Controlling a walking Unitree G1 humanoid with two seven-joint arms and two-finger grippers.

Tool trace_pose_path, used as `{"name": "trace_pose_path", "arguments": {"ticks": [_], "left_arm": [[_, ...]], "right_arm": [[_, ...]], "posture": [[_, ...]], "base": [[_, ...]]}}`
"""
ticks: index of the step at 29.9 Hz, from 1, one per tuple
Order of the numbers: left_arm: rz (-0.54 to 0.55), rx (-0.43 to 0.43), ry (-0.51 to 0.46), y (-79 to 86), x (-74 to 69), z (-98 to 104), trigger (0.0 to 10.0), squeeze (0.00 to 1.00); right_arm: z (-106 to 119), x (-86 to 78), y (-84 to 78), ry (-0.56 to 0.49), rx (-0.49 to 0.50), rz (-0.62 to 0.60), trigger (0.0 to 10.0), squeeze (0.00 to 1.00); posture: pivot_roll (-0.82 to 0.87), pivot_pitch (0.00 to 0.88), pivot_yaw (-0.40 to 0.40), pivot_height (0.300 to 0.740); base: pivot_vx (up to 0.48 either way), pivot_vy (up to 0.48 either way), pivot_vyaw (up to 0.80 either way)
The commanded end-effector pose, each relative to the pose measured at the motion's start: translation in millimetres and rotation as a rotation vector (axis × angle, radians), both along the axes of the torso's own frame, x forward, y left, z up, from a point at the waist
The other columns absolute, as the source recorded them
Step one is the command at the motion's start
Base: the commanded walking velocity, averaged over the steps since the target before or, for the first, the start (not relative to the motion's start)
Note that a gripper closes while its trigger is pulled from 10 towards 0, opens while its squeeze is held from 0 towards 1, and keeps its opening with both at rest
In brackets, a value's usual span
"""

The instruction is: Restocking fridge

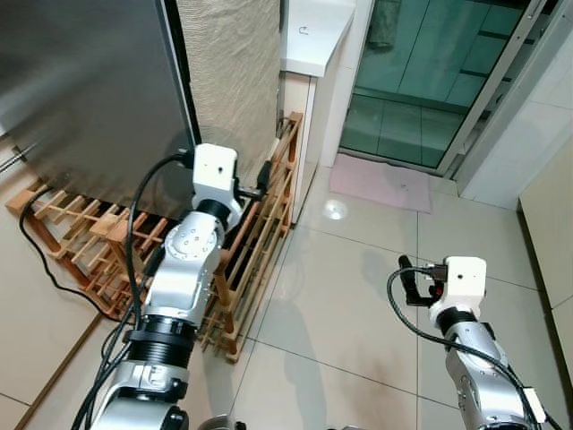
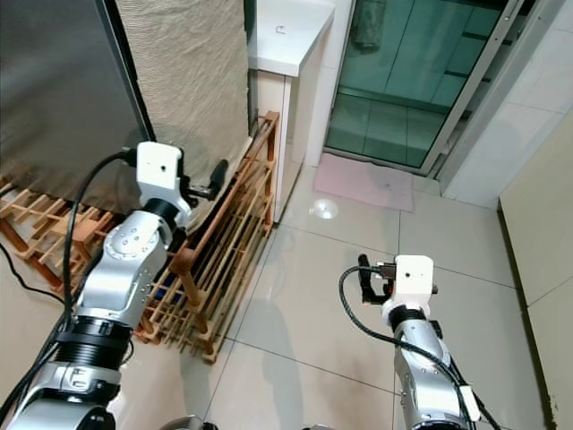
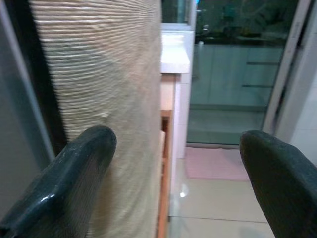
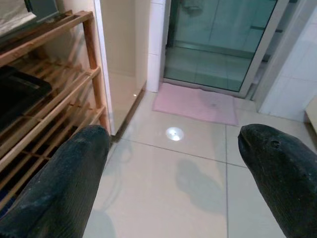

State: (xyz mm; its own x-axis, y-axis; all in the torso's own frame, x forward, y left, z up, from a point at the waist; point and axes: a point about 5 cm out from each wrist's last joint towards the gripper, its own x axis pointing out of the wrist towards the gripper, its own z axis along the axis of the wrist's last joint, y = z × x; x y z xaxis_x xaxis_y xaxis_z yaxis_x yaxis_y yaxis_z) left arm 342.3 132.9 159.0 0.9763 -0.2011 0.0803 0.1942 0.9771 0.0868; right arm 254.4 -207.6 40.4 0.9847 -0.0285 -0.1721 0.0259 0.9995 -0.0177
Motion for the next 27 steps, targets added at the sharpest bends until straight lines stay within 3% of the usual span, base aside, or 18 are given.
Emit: {"name": "trace_pose_path", "arguments": {"ticks": [1, 3, 11, 27], "left_arm": [[0.026, 0.013, 0.009, 1.9, 0.8, -3.7, 10.0, 0.00], [0.068, 0.017, 0.003, 7.5, 2.7, -3.2, 10.0, 0.00], [0.105, 0.038, 0.005, 18.5, 0.4, -6.4, 10.0, 0.00], [0.105, 0.027, 0.008, 14.9, -5.9, -10.7, 10.0, 0.00]], "right_arm": [[5.3, 1.1, 1.0, -0.029, 0.019, 0.010, 10.0, 0.00], [9.3, 3.4, 8.6, -0.043, 0.040, 0.062, 10.0, 0.00], [10.4, 5.9, 10.1, -0.036, 0.026, 0.081, 10.0, 0.00], [9.5, 6.7, 16.9, -0.030, 0.031, 0.132, 10.0, 0.00]], "posture": [[0.01, 0.000, -0.026, 0.740], [0.01, 0.000, -0.027, 0.740], [0.02, 0.000, -0.030, 0.740], [0.03, 0.000, -0.031, 0.740]], "base": [[0.000, 0.000, 0.00], [0.000, 0.000, 0.00], [0.000, 0.000, 0.00], [0.000, 0.038, 0.70]]}}
